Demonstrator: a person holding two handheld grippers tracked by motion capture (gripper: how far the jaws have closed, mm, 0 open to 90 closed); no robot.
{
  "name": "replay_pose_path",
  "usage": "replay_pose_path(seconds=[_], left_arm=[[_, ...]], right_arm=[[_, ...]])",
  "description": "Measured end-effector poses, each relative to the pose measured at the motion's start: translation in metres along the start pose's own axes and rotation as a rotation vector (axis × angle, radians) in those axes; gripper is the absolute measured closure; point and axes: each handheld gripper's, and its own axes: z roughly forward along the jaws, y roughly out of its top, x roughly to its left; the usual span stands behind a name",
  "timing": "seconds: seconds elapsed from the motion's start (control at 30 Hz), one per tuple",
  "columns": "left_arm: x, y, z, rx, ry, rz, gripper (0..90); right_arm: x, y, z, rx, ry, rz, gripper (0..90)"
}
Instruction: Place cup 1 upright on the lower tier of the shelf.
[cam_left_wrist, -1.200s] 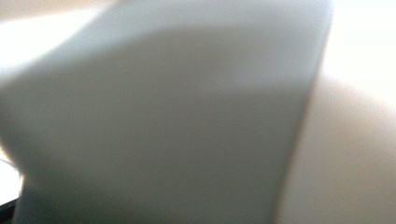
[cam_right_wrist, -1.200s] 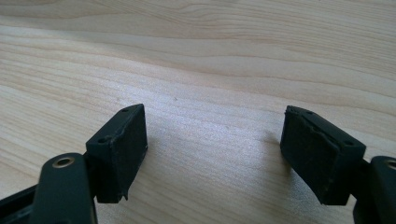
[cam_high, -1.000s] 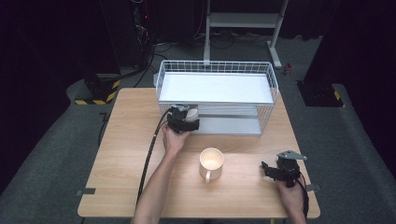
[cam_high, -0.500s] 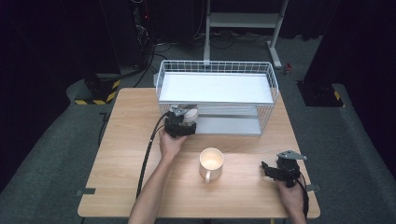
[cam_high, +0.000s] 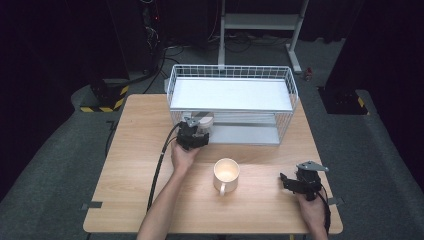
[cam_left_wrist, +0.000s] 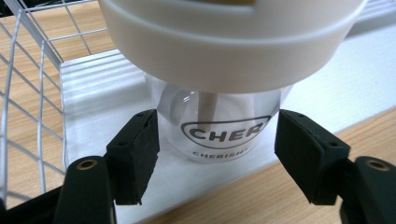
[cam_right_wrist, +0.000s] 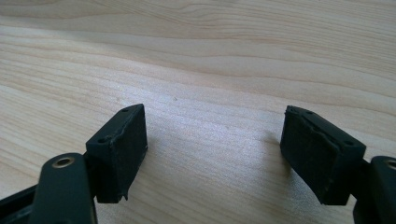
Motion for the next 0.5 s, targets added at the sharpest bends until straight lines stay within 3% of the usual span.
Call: replay_pose_path(seconds=[0.5], left_arm=[[-0.002, 0.01, 0.017, 0.02, 0.016, -0.03, 34.5]], right_arm=[[0.0, 0.0, 0.0, 0.0, 0.0, -0.002, 23.0]])
